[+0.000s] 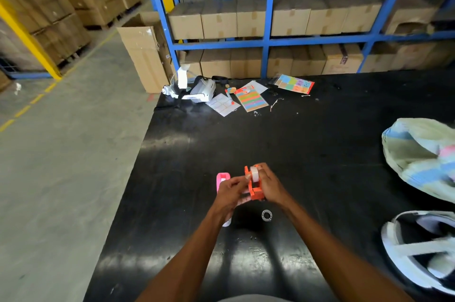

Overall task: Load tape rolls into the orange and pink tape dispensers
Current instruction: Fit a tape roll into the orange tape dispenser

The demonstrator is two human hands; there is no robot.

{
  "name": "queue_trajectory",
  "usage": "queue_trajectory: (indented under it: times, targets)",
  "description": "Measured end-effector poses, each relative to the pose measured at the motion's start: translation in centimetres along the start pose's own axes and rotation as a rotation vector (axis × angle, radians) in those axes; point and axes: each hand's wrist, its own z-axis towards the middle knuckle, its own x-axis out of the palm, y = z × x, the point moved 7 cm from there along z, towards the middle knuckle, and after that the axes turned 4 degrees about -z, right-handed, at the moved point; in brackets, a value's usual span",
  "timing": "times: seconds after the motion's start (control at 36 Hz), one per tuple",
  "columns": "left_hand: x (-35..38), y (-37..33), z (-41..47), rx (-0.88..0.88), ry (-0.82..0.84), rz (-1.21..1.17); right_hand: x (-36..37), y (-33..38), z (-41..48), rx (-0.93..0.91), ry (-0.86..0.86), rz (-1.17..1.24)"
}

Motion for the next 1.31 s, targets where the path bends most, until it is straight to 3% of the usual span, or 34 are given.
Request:
queue_trajectory:
  times: [0.19, 0.44, 0.69, 0.86, 1.08, 1.31]
  targets:
    - [0.3, -1.0, -0.2, -0.039, 0.029, 0.022, 0.0, 1.4, -0.8, 0.019, -0.060, 0.094]
    - [-0.5, -3.2, -0.1, -0.110, 0.149, 0.147, 0.3, 2.6, -1.5, -0.034, -0.020, 0.054]
    - [-0.4, -3.9, 0.4, 0.033, 0.023, 0.056, -0.3, 4.2, -0.3, -0.042, -0.122, 0.103]
    - [0.4, -2.5, 0.3, 0.040, -0.168, -0.082, 0.1, 5.8, 0.1, -0.084, -0.116, -0.031]
    - [0.6, -1.4, -0.3, -0.043, -0.156, -0.197, 0.5, 5.7, 0.0, -0.065, -0.126, -0.395]
    - [-0.7, -1.5, 0.1, -0.049, -0.209, -0.162, -0.1, 6.6, -0.7, -0.087, -0.053, -0.436]
